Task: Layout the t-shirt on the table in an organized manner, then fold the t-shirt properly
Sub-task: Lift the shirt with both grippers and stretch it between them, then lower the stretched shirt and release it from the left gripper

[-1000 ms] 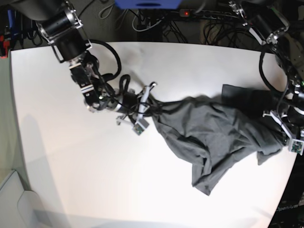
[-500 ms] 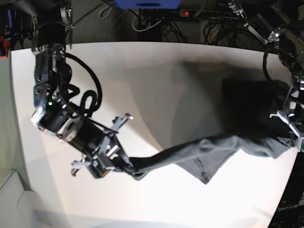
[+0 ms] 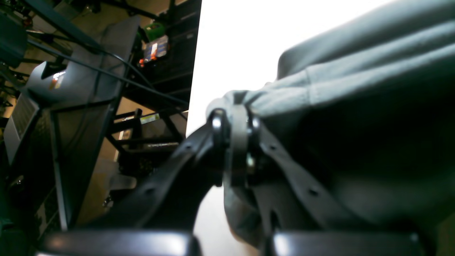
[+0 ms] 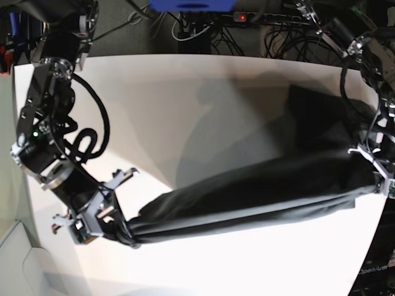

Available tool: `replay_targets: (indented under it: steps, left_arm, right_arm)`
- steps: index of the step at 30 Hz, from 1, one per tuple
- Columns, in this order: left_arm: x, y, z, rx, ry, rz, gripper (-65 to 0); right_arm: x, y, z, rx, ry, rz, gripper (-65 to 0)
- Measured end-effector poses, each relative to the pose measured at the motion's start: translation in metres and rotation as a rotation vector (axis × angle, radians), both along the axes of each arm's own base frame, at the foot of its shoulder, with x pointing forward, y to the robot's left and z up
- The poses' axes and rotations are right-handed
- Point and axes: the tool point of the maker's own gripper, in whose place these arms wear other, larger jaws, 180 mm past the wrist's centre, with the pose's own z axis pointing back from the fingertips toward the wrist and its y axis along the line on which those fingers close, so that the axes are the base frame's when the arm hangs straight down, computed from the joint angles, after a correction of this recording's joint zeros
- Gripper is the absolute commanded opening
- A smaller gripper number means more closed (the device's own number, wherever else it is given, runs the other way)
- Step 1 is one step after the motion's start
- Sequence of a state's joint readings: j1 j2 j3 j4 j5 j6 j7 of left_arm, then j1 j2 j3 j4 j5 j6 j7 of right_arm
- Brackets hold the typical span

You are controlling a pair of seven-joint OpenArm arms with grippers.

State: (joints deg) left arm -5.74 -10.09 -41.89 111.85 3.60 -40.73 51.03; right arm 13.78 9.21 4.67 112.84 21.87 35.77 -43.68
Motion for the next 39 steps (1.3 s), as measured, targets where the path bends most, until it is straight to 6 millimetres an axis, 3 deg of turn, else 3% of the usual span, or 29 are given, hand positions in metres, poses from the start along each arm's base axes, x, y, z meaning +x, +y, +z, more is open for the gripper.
replay_targets:
  steps: [5,9,11,14,19,23,27,31,35,39]
  left_arm:
    - [0.000,-0.001,-0.001,-0.004,0.001,-0.001,-60.6]
    - [-0.002,0.007,-0.004,0.014,0.023,0.022,-43.3]
    - [-0.001,0.011,-0.016,-0.012,0.049,0.034,-38.5]
    - [0.006,0.011,-0.022,-0.042,0.064,0.036,-41.3]
    - [0.035,0.021,0.019,-0.042,-0.055,0.034,-44.2]
    - [0.034,0.025,0.017,-0.043,-0.038,0.053,-44.2]
    - [0.010,0.013,-0.010,-0.042,0.022,0.033,-43.5]
    - [-0.026,-0.002,-0.062,-0.098,0.147,0.051,-31.3]
    - [-0.056,-0.021,-0.093,-0.161,0.204,0.064,-15.9]
    - [-0.084,-0.039,-0.126,-0.207,0.310,0.041,-15.3]
  right_arm:
    - [0.018,-0.002,-0.002,0.025,0.017,0.000,-65.0]
    - [0.045,-0.014,-0.043,0.042,0.164,-0.039,-65.0]
    - [0.058,-0.021,-0.057,0.054,0.218,-0.060,-65.0]
    - [0.074,-0.019,-0.052,0.112,0.197,-0.054,-65.0]
    - [0.096,-0.020,-0.043,0.147,0.188,-0.055,-63.8]
    - [0.122,-0.021,-0.050,0.200,0.249,-0.062,-62.2]
    - [0.128,-0.028,-0.093,0.212,0.388,-0.092,-58.1]
    - [0.120,-0.048,-0.130,0.196,0.487,-0.135,-45.8]
    - [0.105,-0.052,-0.141,0.188,0.497,-0.138,-33.5]
    - [0.081,-0.054,-0.138,0.135,0.440,-0.135,-32.3]
